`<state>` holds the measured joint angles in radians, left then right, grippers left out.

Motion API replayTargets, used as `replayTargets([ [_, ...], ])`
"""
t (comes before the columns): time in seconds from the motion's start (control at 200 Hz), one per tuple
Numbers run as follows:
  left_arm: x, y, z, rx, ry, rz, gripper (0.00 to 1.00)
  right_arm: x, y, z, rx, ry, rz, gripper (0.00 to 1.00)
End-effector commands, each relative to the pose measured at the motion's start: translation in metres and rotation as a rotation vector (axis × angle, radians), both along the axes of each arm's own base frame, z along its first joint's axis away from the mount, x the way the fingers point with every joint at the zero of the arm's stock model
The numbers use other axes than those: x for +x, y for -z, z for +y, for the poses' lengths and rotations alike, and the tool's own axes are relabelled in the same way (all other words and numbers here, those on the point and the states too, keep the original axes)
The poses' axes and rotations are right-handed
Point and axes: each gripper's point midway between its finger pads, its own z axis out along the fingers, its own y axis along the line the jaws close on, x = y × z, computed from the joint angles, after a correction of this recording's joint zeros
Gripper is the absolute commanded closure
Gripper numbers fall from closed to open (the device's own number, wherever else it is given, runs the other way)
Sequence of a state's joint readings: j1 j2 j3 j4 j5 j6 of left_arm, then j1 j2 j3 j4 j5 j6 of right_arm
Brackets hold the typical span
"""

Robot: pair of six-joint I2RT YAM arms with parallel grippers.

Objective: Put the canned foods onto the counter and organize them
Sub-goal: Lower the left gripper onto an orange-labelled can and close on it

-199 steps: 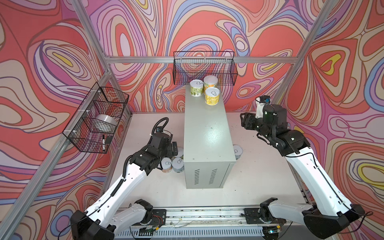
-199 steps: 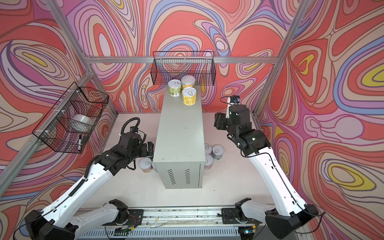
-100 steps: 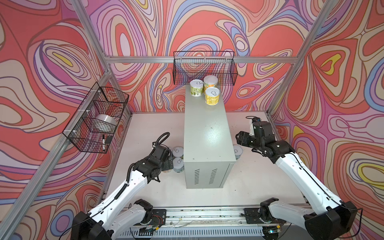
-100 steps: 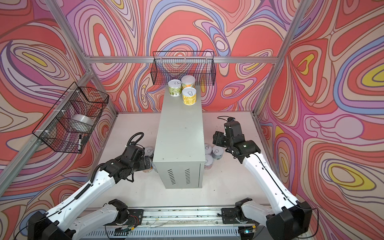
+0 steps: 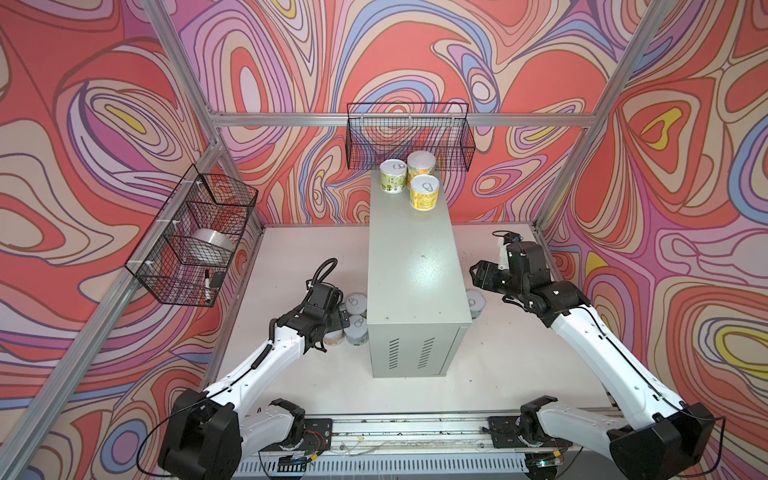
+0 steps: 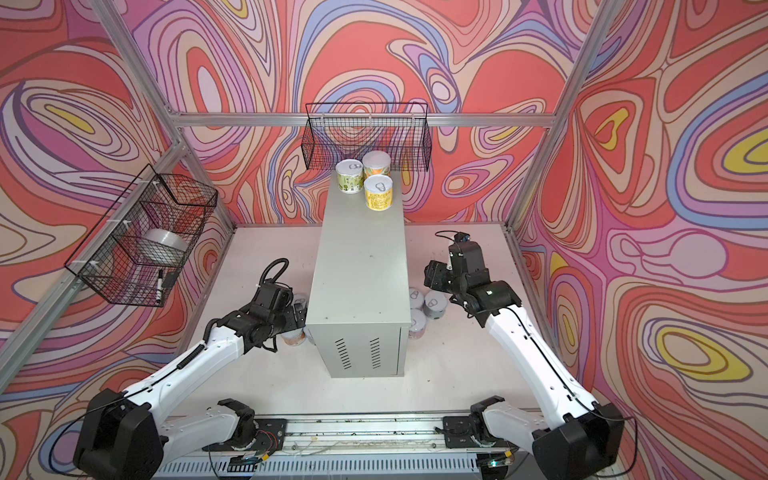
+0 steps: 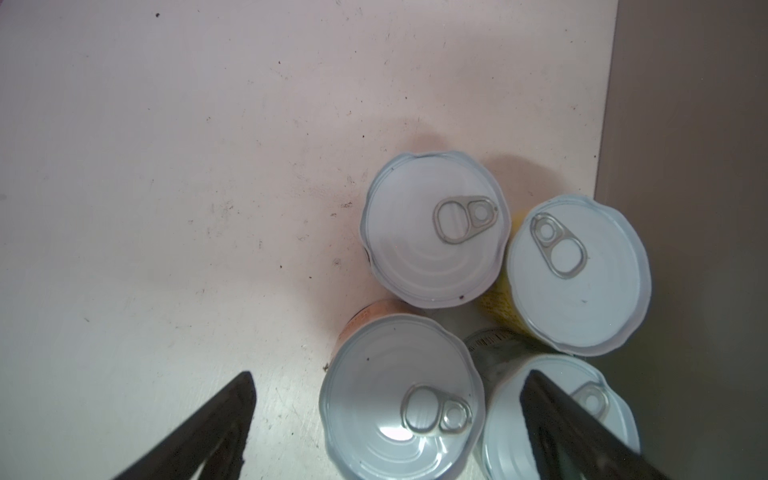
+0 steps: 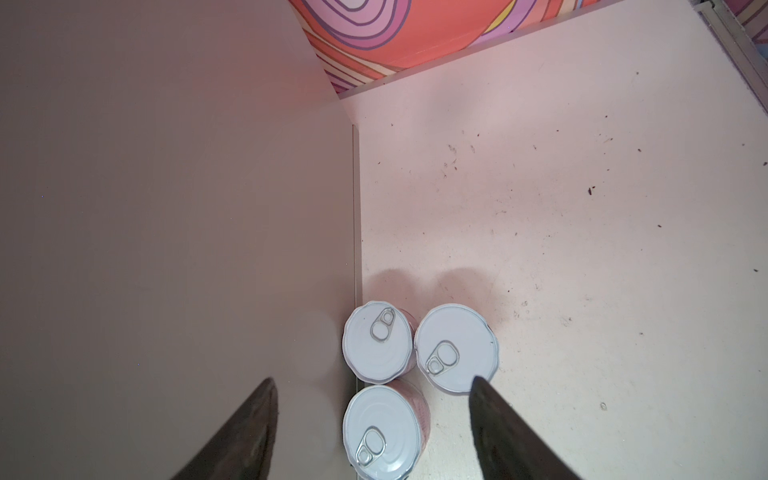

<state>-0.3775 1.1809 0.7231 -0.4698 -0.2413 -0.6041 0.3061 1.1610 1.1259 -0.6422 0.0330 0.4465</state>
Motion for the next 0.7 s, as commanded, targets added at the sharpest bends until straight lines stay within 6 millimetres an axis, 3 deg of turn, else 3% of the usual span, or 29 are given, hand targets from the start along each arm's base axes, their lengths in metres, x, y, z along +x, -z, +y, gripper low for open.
replayTargets([
  [0.0, 0.009, 0.006, -0.005, -0.031, -0.004, -0.005, 0.0, 0.001, -0.001, -0.002, -0.005, 0.005, -0.013, 0.26],
  [0.325, -0.002, 0.038, 0.009, 0.032, -0.055, 0.101, 0.0, 0.003, 0.011, 0.001, -0.003, -0.007, 0.01, 0.26],
  [0.696, -0.026, 0.039, 0.031, 0.072, -0.109, 0.134, 0.0, 0.005, 0.02, 0.005, 0.007, -0.021, 0.024, 0.26],
])
